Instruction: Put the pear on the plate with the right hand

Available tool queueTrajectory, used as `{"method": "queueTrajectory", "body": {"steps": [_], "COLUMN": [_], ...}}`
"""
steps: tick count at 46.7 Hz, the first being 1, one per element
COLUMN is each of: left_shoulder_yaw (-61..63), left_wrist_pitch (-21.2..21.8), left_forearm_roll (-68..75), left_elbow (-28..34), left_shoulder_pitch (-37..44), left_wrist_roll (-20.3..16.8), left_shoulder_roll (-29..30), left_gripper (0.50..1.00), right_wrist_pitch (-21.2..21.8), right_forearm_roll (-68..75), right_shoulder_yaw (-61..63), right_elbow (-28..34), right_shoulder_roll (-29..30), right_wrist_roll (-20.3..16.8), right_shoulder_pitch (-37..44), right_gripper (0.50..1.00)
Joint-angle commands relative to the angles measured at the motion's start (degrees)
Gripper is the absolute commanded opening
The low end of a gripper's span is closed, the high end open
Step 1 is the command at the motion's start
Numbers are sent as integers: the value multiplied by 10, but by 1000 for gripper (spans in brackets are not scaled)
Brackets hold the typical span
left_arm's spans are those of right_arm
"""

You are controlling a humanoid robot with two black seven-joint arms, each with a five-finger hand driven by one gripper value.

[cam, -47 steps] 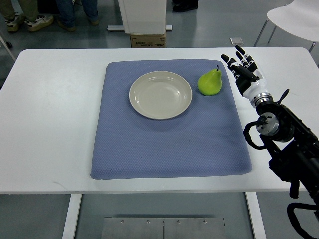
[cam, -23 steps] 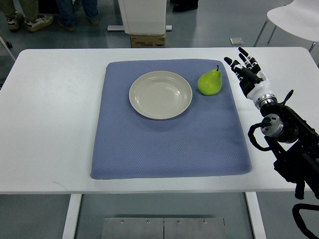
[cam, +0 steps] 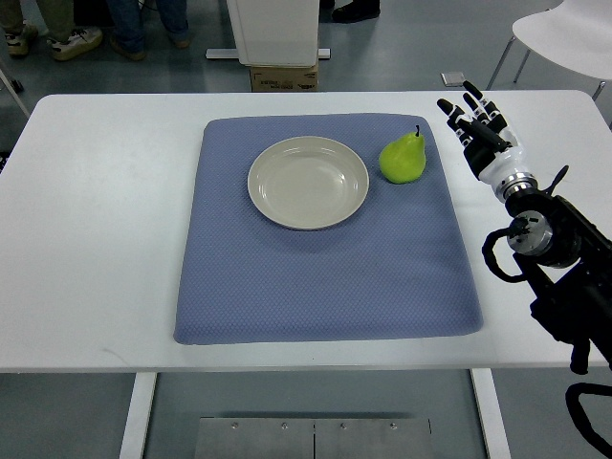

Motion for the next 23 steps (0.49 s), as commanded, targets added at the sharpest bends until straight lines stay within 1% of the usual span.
{"method": "queueTrajectory", "body": {"steps": [1,12,18,23], "left_shoulder_yaw": [0,0,0,0], "left_wrist_pitch": [0,0,0,0], "left_forearm_roll": [0,0,0,0], "left_elbow": [0,0,0,-1], "left_shoulder_pitch": [0,0,0,0], "left_wrist_roll": [0,0,0,0], "left_shoulder_roll": [0,0,0,0], "left_gripper": [1000,1000,1000,1000], "right_wrist_pitch": [-3,-2,3,2], "right_forearm_roll": [-1,0,0,-1], "right_shoulder_yaw": [-4,-28,-65,-87], "right_elbow": [-7,-18,-21,-42], "right_shoulder_roll": [1,-1,-9,-9], "right_wrist_roll": [1,1,0,1], "right_shoulder_pitch": [5,23,31,45], "right_gripper": [1000,1000,1000,1000]}}
